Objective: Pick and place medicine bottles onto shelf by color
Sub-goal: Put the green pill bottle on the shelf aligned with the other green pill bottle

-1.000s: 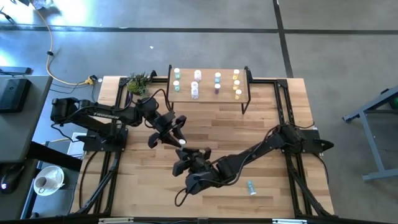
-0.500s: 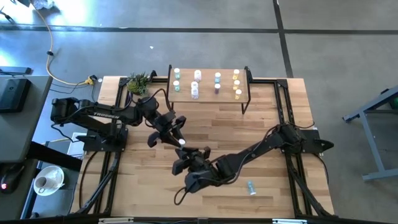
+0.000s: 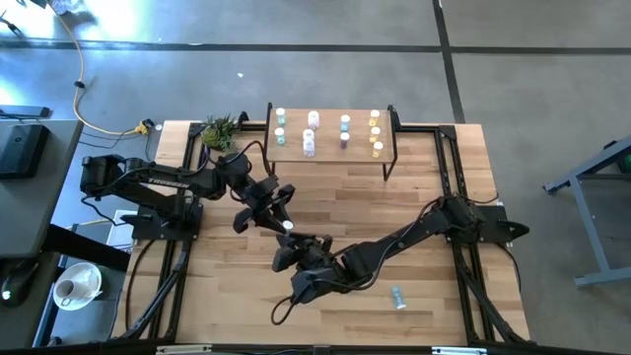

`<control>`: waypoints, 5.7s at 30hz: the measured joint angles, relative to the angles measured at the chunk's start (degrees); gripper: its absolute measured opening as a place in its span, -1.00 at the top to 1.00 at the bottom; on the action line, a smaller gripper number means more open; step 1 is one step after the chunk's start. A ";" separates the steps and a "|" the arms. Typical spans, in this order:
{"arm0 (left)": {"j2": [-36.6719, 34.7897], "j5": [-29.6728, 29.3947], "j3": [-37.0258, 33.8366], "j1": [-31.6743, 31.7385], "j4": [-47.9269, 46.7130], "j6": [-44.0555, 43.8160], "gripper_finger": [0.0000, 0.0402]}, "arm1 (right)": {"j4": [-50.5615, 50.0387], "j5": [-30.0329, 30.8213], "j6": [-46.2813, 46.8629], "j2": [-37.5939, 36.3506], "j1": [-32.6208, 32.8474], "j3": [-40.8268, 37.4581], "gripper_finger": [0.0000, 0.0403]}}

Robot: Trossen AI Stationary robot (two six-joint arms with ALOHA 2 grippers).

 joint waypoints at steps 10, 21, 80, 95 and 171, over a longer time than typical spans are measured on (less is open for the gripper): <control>0.00 0.14 0.00 2.51 -0.07 1.66 0.53 | -0.30 0.03 15.08 0.00 1.62 0.00 0.16; 0.00 -1.63 0.00 6.22 -0.25 4.96 0.53 | -1.74 2.16 29.92 0.00 1.81 0.00 0.16; 0.00 -39.68 0.00 -1.78 -11.91 24.95 0.58 | -16.81 -16.76 91.57 -19.43 -19.69 0.00 0.16; 0.00 -56.74 0.00 -11.22 -11.81 24.61 0.58 | -43.18 -34.34 99.87 -19.43 -22.29 0.00 0.16; -0.02 -58.42 -0.02 -13.75 -1.49 24.66 0.58 | 76.17 -40.79 95.58 -25.44 -15.65 -67.49 0.95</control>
